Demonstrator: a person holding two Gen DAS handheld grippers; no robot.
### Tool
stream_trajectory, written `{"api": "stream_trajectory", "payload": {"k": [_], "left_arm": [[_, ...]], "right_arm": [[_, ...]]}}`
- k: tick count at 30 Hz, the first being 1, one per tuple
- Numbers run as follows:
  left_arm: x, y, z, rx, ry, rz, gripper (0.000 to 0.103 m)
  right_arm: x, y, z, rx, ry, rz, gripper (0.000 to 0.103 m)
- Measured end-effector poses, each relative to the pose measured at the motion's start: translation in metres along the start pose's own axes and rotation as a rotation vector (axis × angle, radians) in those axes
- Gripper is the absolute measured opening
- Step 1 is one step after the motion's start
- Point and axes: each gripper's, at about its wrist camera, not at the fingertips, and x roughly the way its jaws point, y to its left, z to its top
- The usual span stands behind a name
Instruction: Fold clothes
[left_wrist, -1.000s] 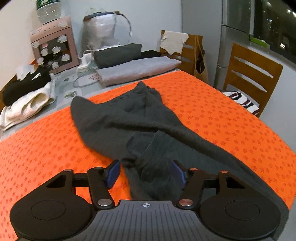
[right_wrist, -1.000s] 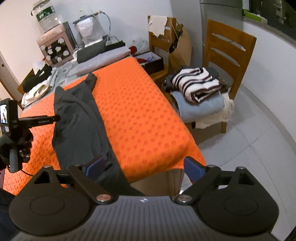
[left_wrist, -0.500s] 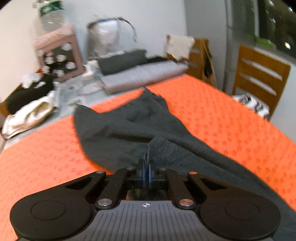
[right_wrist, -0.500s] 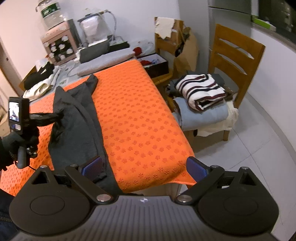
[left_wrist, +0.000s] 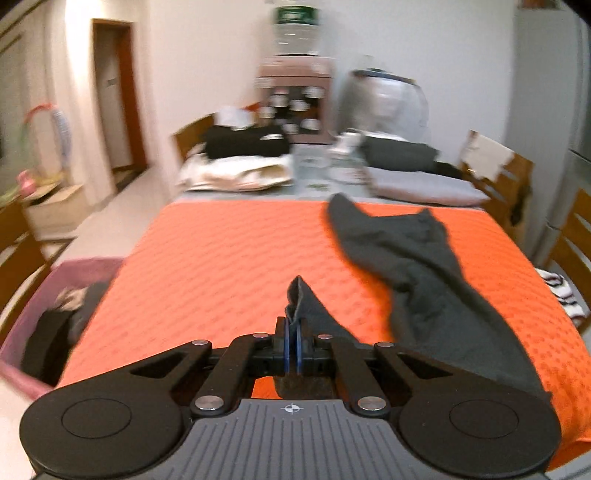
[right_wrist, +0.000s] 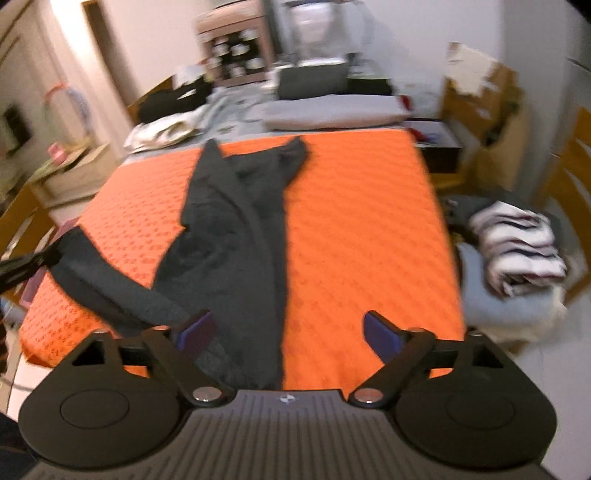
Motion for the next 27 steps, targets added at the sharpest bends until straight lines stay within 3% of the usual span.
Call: {"api": "stream_trajectory", "payload": {"k": [6,12,17,19,21,24,27], "left_arm": [[-0.045,0.017,-0.032,-0.149,0.011,0.149,0.006],[-0.082,0.012,-0.062,-0.294,-0.007,0.317,0.006],[-0.115,-0.002,-0.086,-0.433,-0.036,0.517,0.006],[-0.127,-0.009,-0.096,-0.491,-0.044,0.598,0.006],[-0.138,-0.015,-0.105,-0.542,-0.046,0.680,0.006],[-0.157,-0.021,-0.120,-0.637,-0.042,0.791,0.006],[-0.177,-0.023,-0.133,-0.711,-0.033,0.899,0.006]], "right_arm": [[0.071,0.013,0.056,-0.126,0.074,0.096,0.066],[0.144,0.031,0.100,-0.277,0.147,0.142,0.062],[0.196,0.051,0.126,-0.398,0.196,0.174,0.061],[0.215,0.057,0.130,-0.442,0.238,0.194,0.047],[0.227,0.061,0.132,-0.462,0.283,0.225,0.006],[0.226,0.070,0.139,-0.481,0.287,0.273,0.003],[0.208,0.088,0.154,-0.478,0.259,0.375,0.002]]}}
